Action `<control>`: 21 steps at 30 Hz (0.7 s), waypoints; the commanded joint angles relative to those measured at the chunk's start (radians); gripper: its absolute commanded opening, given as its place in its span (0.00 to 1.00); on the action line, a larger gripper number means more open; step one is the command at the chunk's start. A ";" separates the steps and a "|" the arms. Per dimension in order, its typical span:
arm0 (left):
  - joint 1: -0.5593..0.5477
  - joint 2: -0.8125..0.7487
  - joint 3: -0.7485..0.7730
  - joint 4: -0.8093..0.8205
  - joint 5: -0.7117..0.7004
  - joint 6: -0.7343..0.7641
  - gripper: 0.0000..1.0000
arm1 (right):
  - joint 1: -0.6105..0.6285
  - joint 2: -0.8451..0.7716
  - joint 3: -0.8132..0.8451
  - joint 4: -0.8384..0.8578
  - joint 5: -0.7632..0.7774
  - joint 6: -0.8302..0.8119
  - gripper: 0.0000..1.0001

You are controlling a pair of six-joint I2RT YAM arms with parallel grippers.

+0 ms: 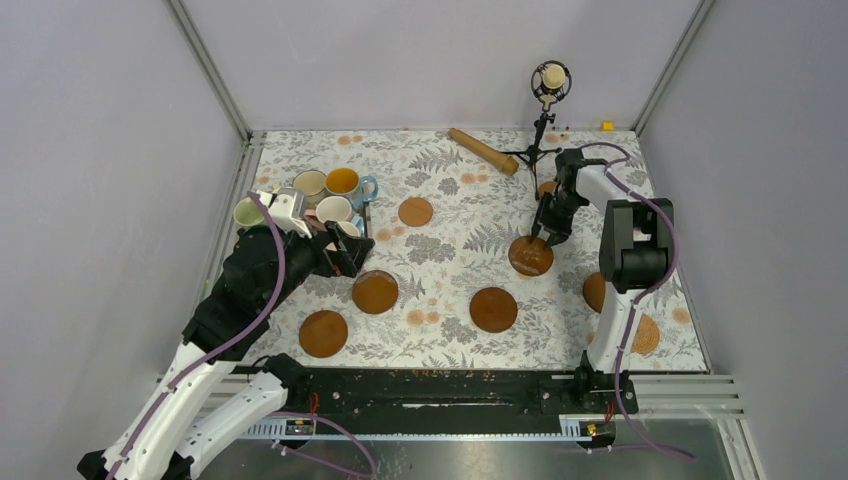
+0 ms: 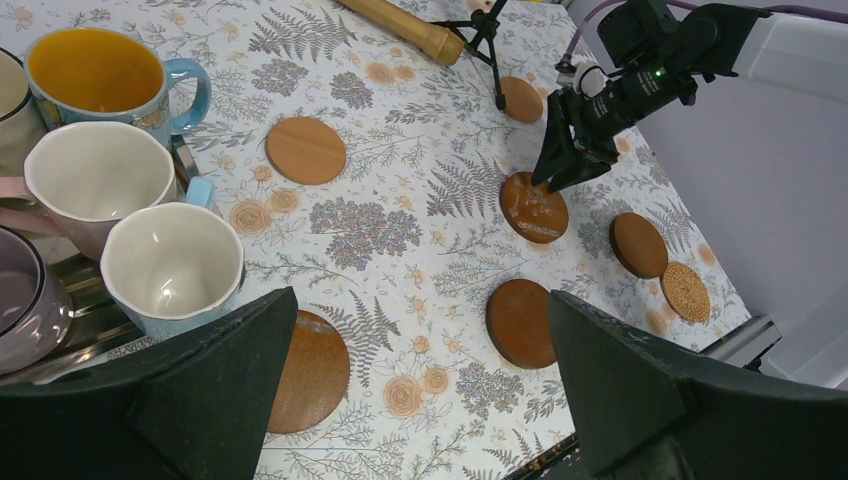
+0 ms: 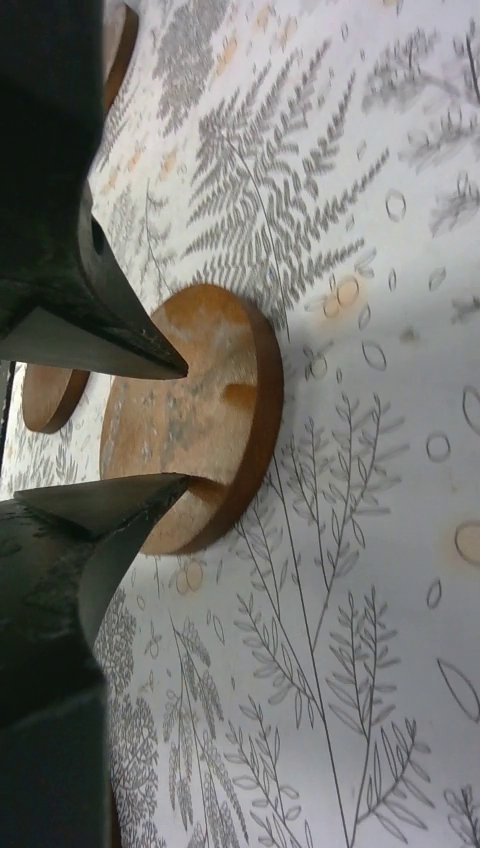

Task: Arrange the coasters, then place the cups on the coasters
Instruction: Move the coaster to the center of the board.

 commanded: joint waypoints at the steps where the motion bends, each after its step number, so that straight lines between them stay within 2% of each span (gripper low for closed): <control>1: -0.003 -0.002 0.017 0.049 -0.009 0.004 0.99 | 0.004 -0.112 -0.003 0.093 -0.056 0.075 0.47; 10: -0.003 -0.004 0.017 0.049 -0.021 0.007 0.99 | -0.083 -0.139 0.098 0.262 -0.029 0.221 0.47; 21: -0.003 0.000 0.017 0.049 -0.028 0.015 0.99 | -0.152 0.046 0.192 0.525 -0.073 0.499 0.43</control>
